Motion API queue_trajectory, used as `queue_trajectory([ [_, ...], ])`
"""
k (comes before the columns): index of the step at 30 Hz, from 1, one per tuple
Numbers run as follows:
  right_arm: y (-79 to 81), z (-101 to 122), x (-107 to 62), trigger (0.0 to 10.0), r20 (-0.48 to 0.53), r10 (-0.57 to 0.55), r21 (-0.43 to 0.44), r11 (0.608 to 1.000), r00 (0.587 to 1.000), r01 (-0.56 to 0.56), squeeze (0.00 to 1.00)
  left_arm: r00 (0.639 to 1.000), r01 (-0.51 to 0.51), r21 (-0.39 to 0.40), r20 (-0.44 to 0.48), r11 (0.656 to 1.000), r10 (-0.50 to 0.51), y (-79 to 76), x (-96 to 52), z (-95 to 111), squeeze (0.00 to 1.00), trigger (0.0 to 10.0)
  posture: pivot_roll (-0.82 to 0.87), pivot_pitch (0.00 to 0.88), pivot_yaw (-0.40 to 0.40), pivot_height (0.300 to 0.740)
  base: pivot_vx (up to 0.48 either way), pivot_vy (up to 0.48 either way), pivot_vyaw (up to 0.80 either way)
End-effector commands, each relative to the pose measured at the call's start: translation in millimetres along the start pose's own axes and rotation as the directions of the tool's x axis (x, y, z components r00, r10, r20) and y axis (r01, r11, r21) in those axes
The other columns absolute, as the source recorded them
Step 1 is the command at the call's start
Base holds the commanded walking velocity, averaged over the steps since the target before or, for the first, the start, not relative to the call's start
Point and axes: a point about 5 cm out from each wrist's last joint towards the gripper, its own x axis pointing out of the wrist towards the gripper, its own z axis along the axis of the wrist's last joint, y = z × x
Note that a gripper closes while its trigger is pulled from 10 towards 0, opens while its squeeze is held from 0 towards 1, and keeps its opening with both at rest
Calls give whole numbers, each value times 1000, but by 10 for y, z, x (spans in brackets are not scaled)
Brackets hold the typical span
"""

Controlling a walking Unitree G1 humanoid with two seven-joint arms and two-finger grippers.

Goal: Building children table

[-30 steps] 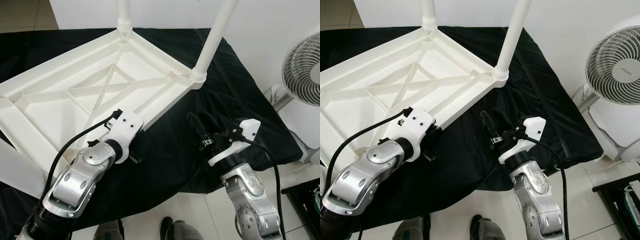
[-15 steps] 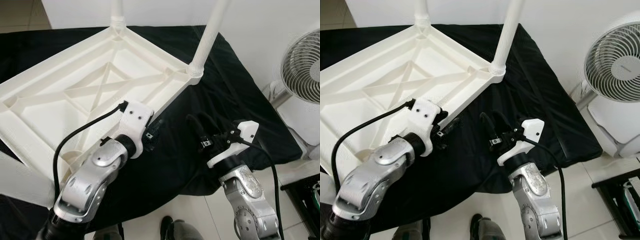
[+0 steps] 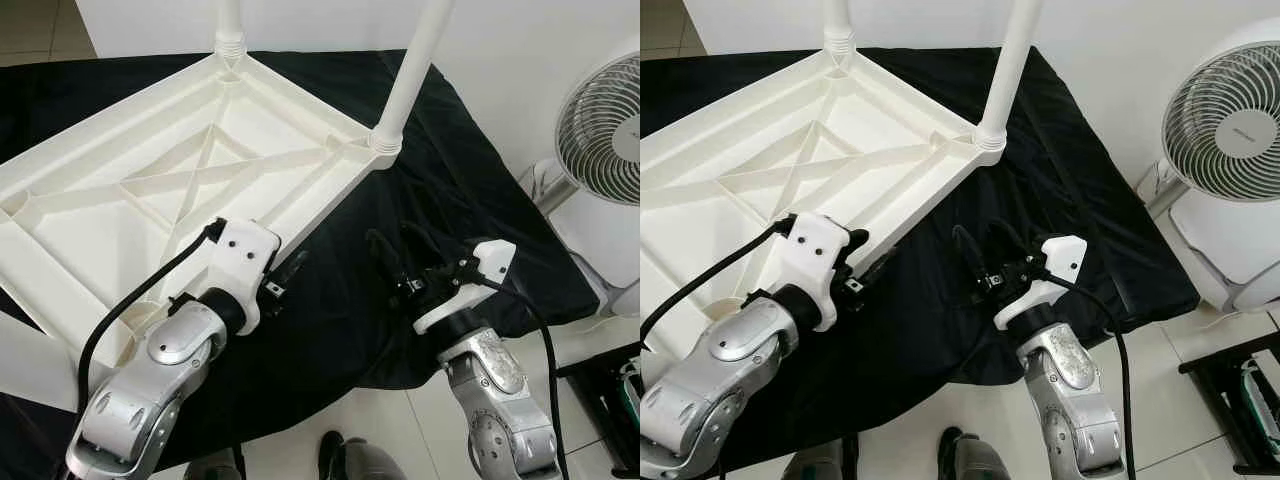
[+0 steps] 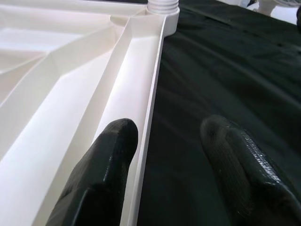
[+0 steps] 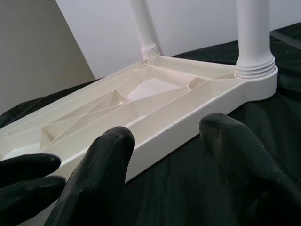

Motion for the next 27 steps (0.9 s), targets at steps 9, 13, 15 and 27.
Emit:
queue_trajectory([
  [9,-8,-92,27,10000,-45,17,-10,1000,999,-18,0,991,131,-9,-30,991,-131,-103,-216,-50,0,10000,179,229,-117,740,0,0,0],
  [13,-10,-100,42,10000,-48,17,-11,1000,999,-17,0,992,126,-26,-23,992,-126,-115,-253,-49,0,10000,179,229,-117,740,0,0,0],
  [15,-11,-108,50,10000,-49,17,-11,1000,999,-17,0,994,106,-45,-11,993,-107,-106,-276,-41,0,10000,179,229,-117,740,0,0,0],
  [27,-53,-158,153,10000,-44,34,-11,999,998,-35,0,1000,17,-161,27,987,-13,-39,-495,-74,0,10000,236,239,-137,740,0,0,0],
])
